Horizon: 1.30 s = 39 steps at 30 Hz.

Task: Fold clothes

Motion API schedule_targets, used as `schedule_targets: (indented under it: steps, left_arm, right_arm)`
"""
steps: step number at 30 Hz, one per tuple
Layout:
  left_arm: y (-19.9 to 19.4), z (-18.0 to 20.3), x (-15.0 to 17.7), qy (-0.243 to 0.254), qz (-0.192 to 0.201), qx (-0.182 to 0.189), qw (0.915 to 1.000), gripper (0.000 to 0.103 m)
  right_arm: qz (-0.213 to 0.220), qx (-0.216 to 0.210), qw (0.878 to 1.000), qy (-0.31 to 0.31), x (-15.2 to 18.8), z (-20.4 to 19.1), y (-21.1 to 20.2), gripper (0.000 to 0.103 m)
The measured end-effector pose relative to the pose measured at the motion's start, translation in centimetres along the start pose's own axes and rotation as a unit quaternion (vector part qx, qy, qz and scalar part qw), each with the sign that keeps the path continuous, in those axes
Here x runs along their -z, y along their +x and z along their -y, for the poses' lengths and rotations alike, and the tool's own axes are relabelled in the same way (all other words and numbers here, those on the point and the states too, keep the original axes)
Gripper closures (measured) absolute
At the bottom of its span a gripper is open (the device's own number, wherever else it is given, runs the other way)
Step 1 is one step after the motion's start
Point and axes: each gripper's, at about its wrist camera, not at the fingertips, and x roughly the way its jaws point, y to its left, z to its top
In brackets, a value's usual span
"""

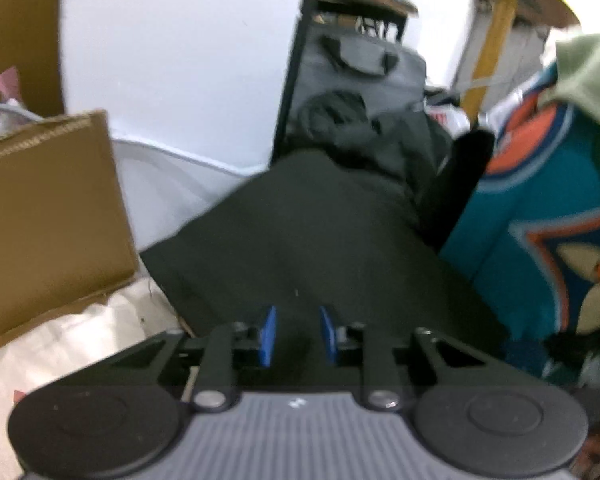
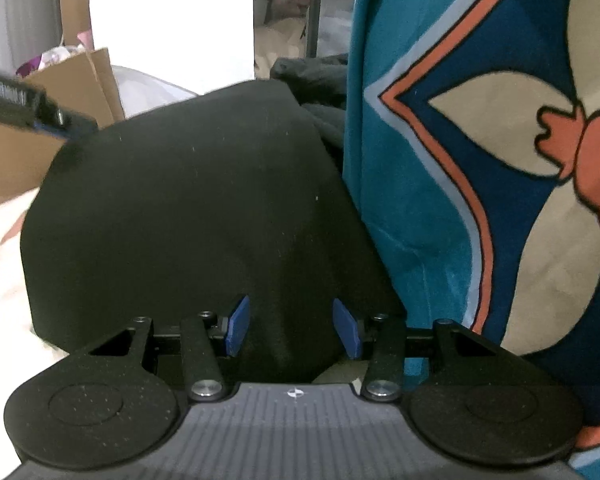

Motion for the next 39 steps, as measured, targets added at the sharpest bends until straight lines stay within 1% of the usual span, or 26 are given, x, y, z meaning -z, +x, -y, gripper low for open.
schedule_targets:
  steps: [1,3,9,13,15,19,22,24,29,32,34,36,37,39]
  left_arm:
    - [0.6,0.1,0.4,0.005,-0.009,-0.006,0.9999,0.082]
    - [1.6,-0.3,1.1,0.006,-0.012,-0.026,0.9996,0.086]
    - [3.0,-0.9,1.9,0.016,-0.017,-0.041,0.9989,0.087]
    - [2.4,-1.1,1.7,0.003,-0.024,-0.041,0.9989,0.087]
    - [1.6,-1.0,1.3,0.001,-0.018,-0.041,0.999,0.087]
    - [0.2,-0.9,0.8,0.011,-0.007,-0.059,0.9982,0.086]
    - [0.0,-1.3,0.7,0.023,-0.007,-0.069,0.9973,0.086]
    - [0.6,-1.8,0.6,0.017,-0.011,-0.07,0.9973,0.086]
    - [2.6,-2.9,1.0,0.013,-0.014,-0.074,0.9971,0.087]
    - [3.2,-3.6,1.0,-0.005,-0.019,-0.081,0.9965,0.086]
    - [3.0,-3.9,1.0,-0.016,-0.02,-0.089,0.9957,0.085]
    - [2.6,-3.7,1.2,-0.02,-0.026,-0.121,0.9921,0.085]
    - [2.5,-3.5,1.3,-0.024,-0.031,-0.124,0.9915,0.085]
    - [1.8,-3.4,1.3,-0.034,-0.036,-0.118,0.9917,0.085]
  right_arm:
    - [0.0,-0.003,1.0,0.0,-0.1,-0.1,0.2,0.05]
    - [-0.005,-0.005,1.0,-0.006,-0.2,-0.4,1.0,0.05]
    - [-0.029,-0.008,0.999,-0.027,0.7,-0.9,2.8,0.05]
    - [-0.048,-0.002,0.999,-0.019,1.8,-0.5,2.8,0.05]
    - [-0.053,-0.001,0.998,-0.015,2.2,-0.3,2.4,0.05]
    - [-0.039,-0.007,0.999,-0.005,1.7,0.0,1.1,0.05]
    - [-0.022,-0.016,1.0,0.005,0.9,0.0,0.4,0.05]
    - [-0.012,-0.027,1.0,0.009,0.4,-0.2,0.1,0.05]
    - [0.001,-0.058,0.998,0.0,-1.4,-1.8,1.3,0.05]
    - [-0.005,-0.066,0.998,-0.004,-1.6,-2.7,2.0,0.05]
    - [-0.015,-0.065,0.998,-0.01,-1.2,-3.2,2.1,0.05]
    - [-0.024,-0.061,0.998,-0.014,-0.7,-3.3,2.3,0.05]
    - [-0.027,-0.06,0.998,-0.007,-0.5,-3.2,2.3,0.05]
    - [-0.034,-0.058,0.998,0.006,-0.4,-3.2,2.5,0.05]
